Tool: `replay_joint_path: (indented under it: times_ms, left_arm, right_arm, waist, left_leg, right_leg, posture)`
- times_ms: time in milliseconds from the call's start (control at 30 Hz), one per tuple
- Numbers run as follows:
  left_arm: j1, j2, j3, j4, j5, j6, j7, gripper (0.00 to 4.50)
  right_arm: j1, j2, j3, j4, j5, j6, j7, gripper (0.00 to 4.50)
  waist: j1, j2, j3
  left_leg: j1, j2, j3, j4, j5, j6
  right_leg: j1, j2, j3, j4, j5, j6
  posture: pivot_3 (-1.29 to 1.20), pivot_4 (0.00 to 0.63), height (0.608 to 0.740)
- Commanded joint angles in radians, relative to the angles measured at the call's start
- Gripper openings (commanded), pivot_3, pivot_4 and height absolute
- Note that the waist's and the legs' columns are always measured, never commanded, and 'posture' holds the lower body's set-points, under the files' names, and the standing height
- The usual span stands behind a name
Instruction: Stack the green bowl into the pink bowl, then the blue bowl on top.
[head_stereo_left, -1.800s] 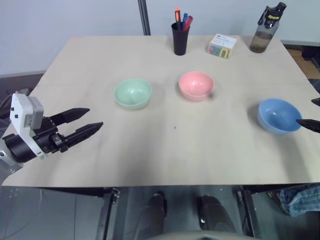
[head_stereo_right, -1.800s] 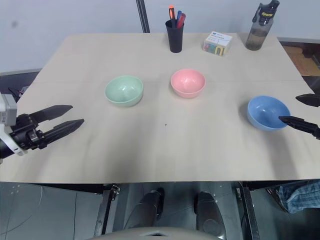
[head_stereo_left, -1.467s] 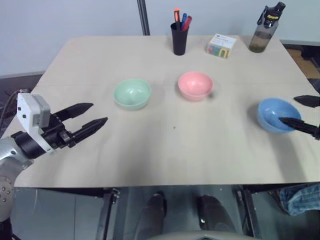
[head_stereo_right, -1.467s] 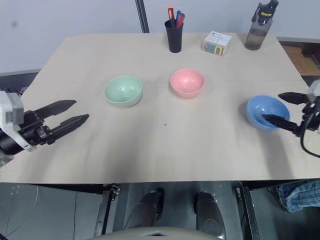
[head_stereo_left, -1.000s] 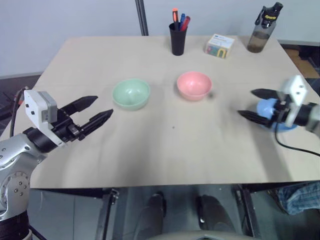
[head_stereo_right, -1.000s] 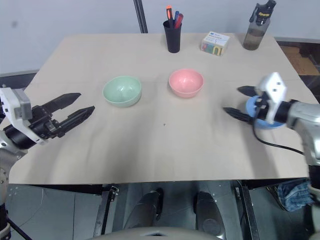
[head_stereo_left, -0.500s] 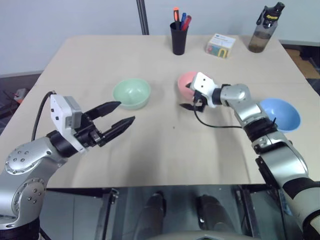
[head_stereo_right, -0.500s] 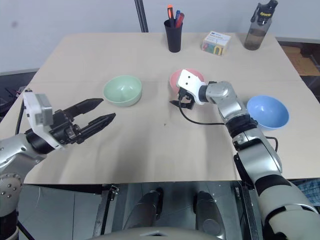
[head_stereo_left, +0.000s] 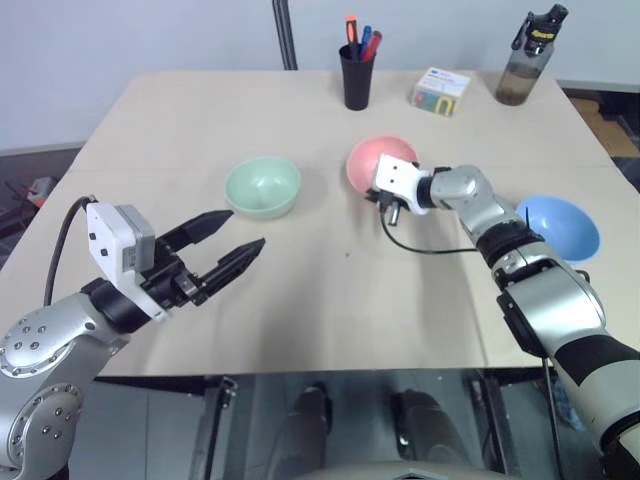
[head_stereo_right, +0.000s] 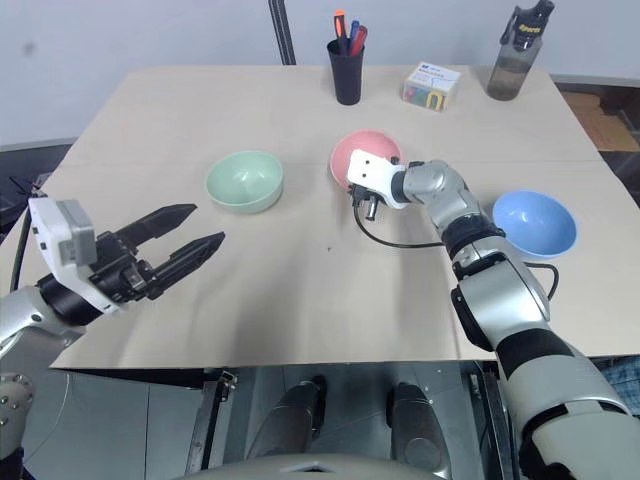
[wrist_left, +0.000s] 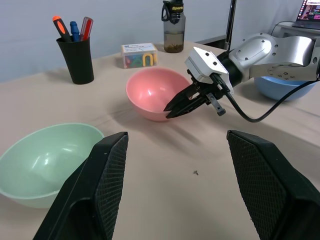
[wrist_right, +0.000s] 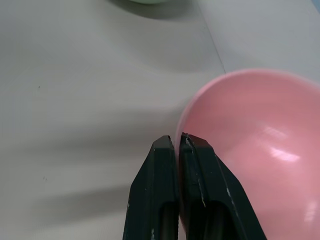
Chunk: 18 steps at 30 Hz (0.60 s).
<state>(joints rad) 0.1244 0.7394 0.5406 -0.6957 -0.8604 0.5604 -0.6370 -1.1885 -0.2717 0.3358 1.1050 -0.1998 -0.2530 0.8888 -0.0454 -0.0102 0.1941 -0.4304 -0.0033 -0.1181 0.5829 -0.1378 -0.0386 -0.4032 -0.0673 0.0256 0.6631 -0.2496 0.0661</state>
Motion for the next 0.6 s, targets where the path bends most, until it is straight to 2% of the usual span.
replay_joint_path:
  times_ms: [33,133,233,400,433,467,533,567,600]
  left_arm:
    - [0.005,-0.003,0.025,-0.022,-0.008,-0.024,0.004,3.35]
    - [0.005,-0.003,0.024,-0.01,-0.006,-0.029,-0.002,3.35]
    - [-0.001,-0.002,0.013,0.001,-0.002,-0.032,-0.002,3.35]
    - [-0.029,0.001,-0.024,0.028,0.017,-0.032,-0.005,3.35]
    - [-0.034,0.004,-0.03,0.033,0.022,-0.031,-0.007,3.35]
    - [-0.04,0.007,-0.036,0.039,0.027,-0.031,-0.009,3.35]
    - [-0.054,0.018,-0.048,0.057,0.043,-0.028,-0.01,3.35]
    - [-0.063,0.025,-0.056,0.07,0.056,-0.028,-0.012,3.35]
    - [-0.072,0.031,-0.063,0.082,0.073,-0.029,-0.012,3.35]
  right_arm:
    - [0.068,-0.06,-0.036,-0.289,0.122,0.076,0.258,0.07]
    - [0.21,-0.126,-0.027,-0.623,0.212,0.276,0.384,0.07]
    - [0.331,-0.172,-0.014,-0.881,0.254,0.433,0.414,0.07]
    - [0.424,-0.167,0.009,-1.036,0.259,0.571,0.367,0.07]
    - [0.427,-0.162,0.011,-1.042,0.255,0.583,0.352,0.73]
    - [0.429,-0.16,0.011,-1.046,0.253,0.594,0.342,1.13]
    - [0.43,-0.159,0.01,-1.05,0.253,0.609,0.325,1.66]
    - [0.432,-0.161,0.004,-1.06,0.259,0.62,0.318,2.19]
    - [0.431,-0.165,-0.006,-1.072,0.265,0.631,0.31,2.47]
  waist:
    - [0.001,0.0,0.0]
    - [0.005,0.0,0.0]
    - [0.004,0.0,0.0]
    - [0.0,0.0,0.0]
    - [0.001,0.0,0.0]
    - [0.002,0.0,0.0]
    - [0.002,0.0,0.0]
    - [0.003,0.0,0.0]
    - [0.004,0.0,0.0]
  left_leg:
    - [0.0,0.0,0.0,0.0,0.0,0.0]
    - [-0.001,0.0,-0.001,0.0,0.0,0.0]
    - [0.0,0.0,-0.001,0.0,0.0,0.0]
    - [0.002,0.002,0.001,0.0,0.0,0.0]
    - [0.002,0.004,0.001,0.0,0.0,0.0]
    - [0.002,0.005,0.001,0.001,0.0,0.0]
    - [0.002,0.006,0.001,0.001,0.0,0.0]
    - [0.002,0.006,0.001,0.001,0.0,0.0]
    - [0.002,0.006,0.001,0.001,0.0,0.0]
  right_leg:
    - [0.0,0.0,0.0,0.0,0.0,0.0]
    - [0.0,0.0,0.0,-0.001,0.0,0.0]
    - [0.0,0.0,0.0,0.0,0.0,0.0]
    - [0.0,0.001,0.0,0.001,0.0,0.0]
    - [0.0,0.003,0.0,0.001,0.0,0.0]
    - [0.0,0.004,0.0,0.001,0.0,0.0]
    - [0.0,0.005,0.0,0.0,0.0,-0.001]
    - [0.0,0.005,0.0,0.0,0.001,-0.001]
    - [0.0,0.005,0.0,0.0,0.001,-0.002]
  posture:
    - [0.0,0.15,0.74]
    - [0.0,0.15,0.74]
    - [0.0,0.15,0.74]
    - [0.0,0.15,0.74]
    - [0.0,0.15,0.74]
    - [0.0,0.15,0.74]
    - [0.0,0.15,0.74]
    - [0.0,0.15,0.74]
    - [0.0,0.15,0.74]
